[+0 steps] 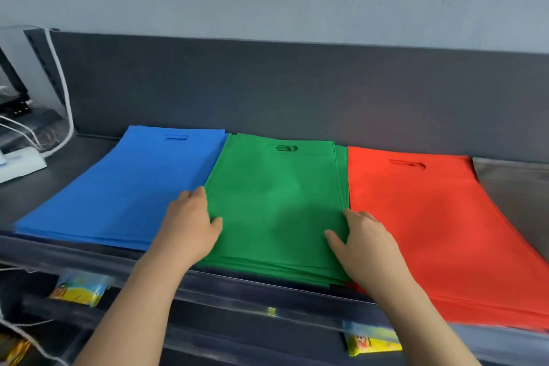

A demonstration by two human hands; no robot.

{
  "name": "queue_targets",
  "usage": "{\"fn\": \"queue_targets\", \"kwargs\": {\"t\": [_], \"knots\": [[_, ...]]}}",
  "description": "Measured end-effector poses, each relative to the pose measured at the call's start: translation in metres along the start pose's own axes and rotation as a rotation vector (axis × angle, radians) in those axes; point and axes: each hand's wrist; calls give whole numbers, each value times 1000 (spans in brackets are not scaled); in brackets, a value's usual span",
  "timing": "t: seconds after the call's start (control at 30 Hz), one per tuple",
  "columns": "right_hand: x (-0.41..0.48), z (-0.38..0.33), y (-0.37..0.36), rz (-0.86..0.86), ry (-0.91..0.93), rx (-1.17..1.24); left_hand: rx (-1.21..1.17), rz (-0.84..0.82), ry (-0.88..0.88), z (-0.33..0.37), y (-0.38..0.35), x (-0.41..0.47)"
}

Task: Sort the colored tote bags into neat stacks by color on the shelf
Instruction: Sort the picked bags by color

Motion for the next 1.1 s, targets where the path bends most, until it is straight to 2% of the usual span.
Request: {"fn": "queue_targets", "kwargs": {"t": [0.2, 0.5, 0.73, 1.1], "knots": [[-6, -3, 3, 102, -2, -158, 94, 61, -152, -6, -3, 1], [-36, 50, 16, 298, -113, -4, -151, 127, -453, 40, -33, -25], [-75, 141, 37, 360, -242, -26, -202, 84, -644, 117, -82, -66], [-151, 342, 78, 319, -382, -82, -221, -4, -770, 275, -200, -160]]}}
Point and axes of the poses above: each hand's wrist, its own x-axis towards the middle knuckle, its own y-axis out of the back of the hand, z = x × y, and after that the axes turned 14 degrees about -x, right-handed
